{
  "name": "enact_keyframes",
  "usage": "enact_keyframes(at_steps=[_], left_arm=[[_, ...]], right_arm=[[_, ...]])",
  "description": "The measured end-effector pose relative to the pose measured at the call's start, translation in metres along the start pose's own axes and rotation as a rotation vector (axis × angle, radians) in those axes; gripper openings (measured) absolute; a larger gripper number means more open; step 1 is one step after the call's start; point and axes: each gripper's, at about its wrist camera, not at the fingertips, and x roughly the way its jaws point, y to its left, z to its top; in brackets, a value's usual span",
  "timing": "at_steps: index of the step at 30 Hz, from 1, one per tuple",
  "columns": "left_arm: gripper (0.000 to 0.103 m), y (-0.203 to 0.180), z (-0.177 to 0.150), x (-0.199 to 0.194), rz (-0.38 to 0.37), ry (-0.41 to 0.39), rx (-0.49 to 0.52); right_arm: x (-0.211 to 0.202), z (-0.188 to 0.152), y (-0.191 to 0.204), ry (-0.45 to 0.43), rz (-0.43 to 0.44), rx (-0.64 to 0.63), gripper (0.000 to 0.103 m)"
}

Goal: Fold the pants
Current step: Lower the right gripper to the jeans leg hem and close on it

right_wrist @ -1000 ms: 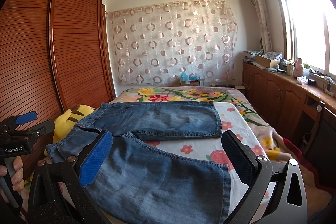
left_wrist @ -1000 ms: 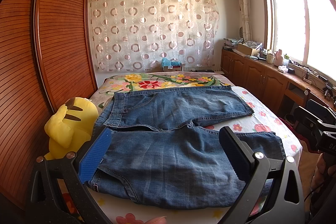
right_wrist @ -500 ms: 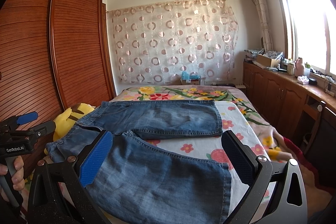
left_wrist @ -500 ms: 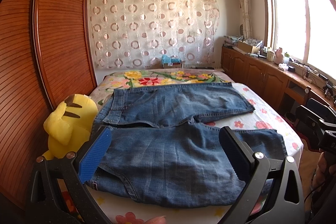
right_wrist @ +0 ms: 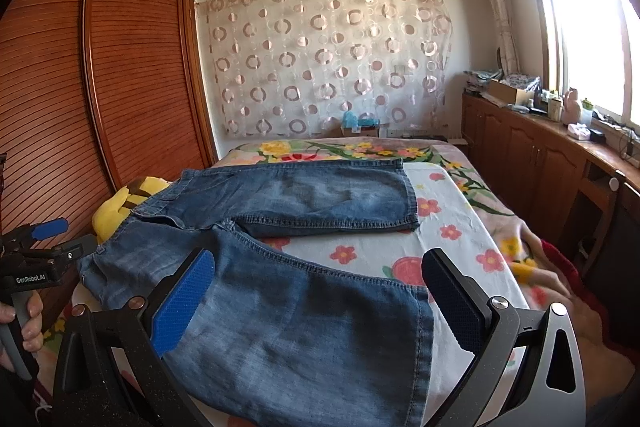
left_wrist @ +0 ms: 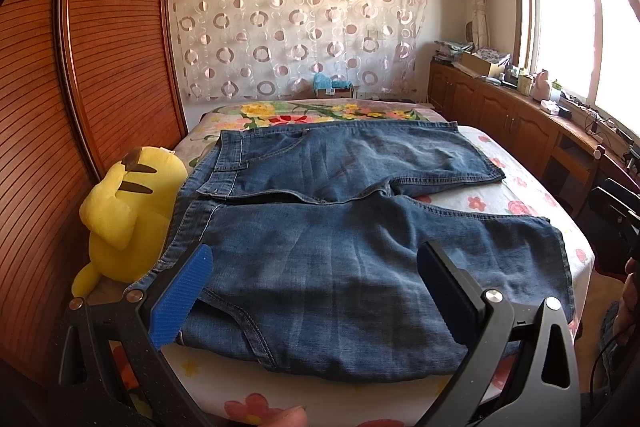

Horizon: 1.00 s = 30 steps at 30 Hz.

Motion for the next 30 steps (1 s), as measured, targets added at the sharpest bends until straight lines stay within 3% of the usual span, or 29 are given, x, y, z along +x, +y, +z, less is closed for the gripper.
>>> enact_keyframes(at_steps=[13,23,30], left_arm=[[0.102,0.044,-0.026,0.035,0.032,0.092,-0.042],[0.102,0.085,-0.042,0.038,0.021,0.111,-0.090],[0.093,0.115,-0.049,0.040,0.029,0.115,-0.148]], right_arm=[[0.029,-0.015,-0.003,0.077,0.046,-0.021,0.103],[0.070,-0.033,-0.006,0.209,0.066,-0.077,0.103],[0.087,-0.044,-0.011,0.286,0.057,-0.088,0.103]])
